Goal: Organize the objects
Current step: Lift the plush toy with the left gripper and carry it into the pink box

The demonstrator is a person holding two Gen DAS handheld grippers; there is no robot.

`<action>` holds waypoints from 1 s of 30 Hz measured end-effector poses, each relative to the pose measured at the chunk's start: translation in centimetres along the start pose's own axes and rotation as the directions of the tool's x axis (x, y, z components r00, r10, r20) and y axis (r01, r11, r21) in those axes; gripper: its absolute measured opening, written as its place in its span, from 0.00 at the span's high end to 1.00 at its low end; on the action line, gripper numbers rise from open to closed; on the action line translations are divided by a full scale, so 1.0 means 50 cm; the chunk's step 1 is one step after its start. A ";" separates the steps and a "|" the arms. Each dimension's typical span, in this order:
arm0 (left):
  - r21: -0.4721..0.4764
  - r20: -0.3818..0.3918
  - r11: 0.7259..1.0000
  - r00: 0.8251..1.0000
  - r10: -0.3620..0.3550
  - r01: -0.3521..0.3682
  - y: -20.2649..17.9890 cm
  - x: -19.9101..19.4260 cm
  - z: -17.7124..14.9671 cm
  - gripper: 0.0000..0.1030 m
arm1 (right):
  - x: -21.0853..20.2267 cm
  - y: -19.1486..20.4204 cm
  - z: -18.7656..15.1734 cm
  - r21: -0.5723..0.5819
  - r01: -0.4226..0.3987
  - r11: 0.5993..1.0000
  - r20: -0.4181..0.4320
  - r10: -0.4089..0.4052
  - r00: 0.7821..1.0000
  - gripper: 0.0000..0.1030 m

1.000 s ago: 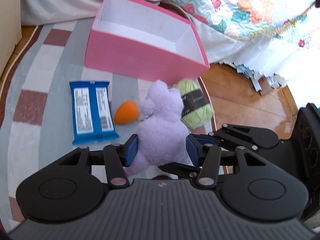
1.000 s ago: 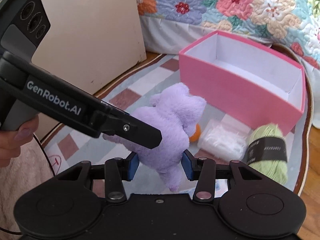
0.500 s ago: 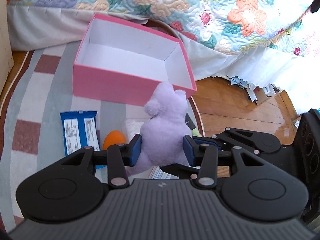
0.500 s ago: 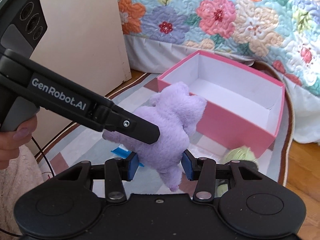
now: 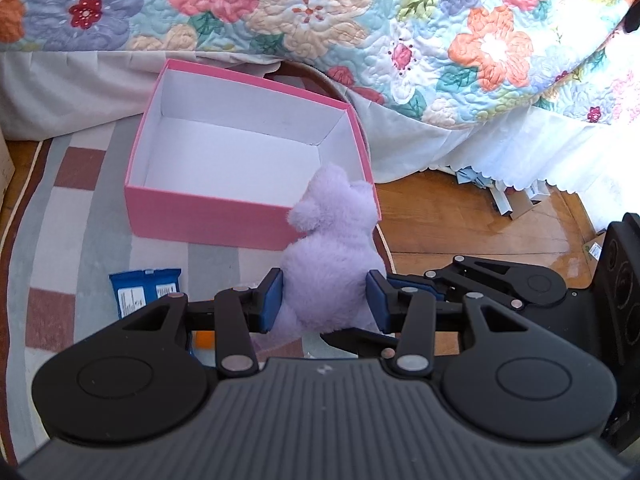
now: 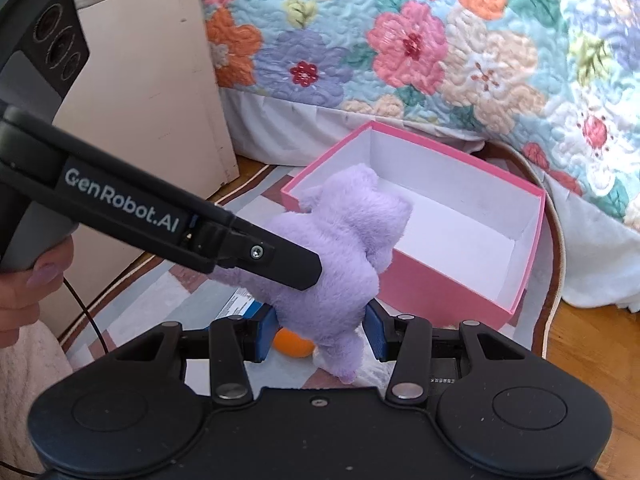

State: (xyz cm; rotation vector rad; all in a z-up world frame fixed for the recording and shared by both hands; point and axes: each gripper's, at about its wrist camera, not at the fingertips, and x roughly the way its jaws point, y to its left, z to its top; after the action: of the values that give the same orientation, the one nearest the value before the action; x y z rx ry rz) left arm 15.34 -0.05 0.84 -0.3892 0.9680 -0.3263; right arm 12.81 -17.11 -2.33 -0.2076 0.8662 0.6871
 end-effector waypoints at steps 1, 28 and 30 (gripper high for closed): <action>0.004 -0.001 1.000 1.000 0.003 -0.003 -0.002 0.003 0.006 0.58 | 0.002 -0.008 0.004 0.016 -0.004 1.000 -0.003 0.004 1.000 0.50; -0.029 -0.014 1.000 1.000 -0.006 0.005 0.005 0.216 0.208 0.57 | 0.135 -0.210 0.114 0.024 0.062 0.998 -0.053 -0.060 0.997 0.51; -0.037 -0.028 0.999 1.000 0.008 -0.009 0.009 0.246 0.223 0.57 | 0.161 -0.226 0.120 0.038 0.069 0.997 -0.067 -0.067 0.996 0.51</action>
State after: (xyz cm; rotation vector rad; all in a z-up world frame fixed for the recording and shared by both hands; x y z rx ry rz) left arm 31.32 -3.06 -2.68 -0.4151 1.0035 -0.3071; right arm 27.36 -19.38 -5.72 -0.2239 0.9306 0.6016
